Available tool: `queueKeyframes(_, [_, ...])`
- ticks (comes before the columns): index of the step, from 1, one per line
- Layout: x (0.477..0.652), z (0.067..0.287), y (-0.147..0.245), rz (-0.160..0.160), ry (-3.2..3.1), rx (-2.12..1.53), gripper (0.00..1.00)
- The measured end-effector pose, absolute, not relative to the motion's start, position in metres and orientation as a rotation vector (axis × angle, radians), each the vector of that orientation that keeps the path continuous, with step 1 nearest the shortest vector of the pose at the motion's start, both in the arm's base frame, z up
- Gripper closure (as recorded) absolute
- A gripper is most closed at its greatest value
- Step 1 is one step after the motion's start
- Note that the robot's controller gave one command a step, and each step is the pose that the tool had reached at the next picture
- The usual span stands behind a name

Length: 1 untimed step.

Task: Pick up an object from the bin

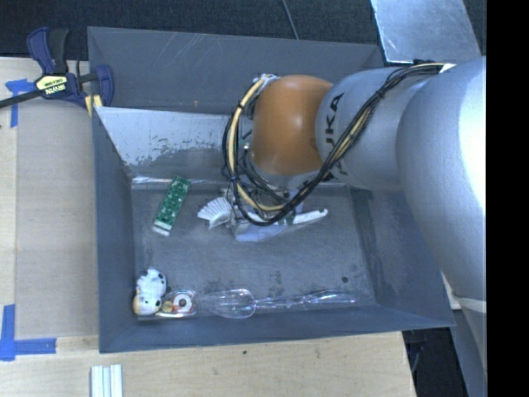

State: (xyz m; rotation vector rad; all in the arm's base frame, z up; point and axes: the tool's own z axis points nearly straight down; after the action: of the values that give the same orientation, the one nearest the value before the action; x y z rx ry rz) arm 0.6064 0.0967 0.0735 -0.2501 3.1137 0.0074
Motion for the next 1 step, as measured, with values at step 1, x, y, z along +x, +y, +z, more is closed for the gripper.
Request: queueKeyframes(1, [0.6062, 0.0788, 0.0965, 0.008, 3.112, -0.249, 1.0])
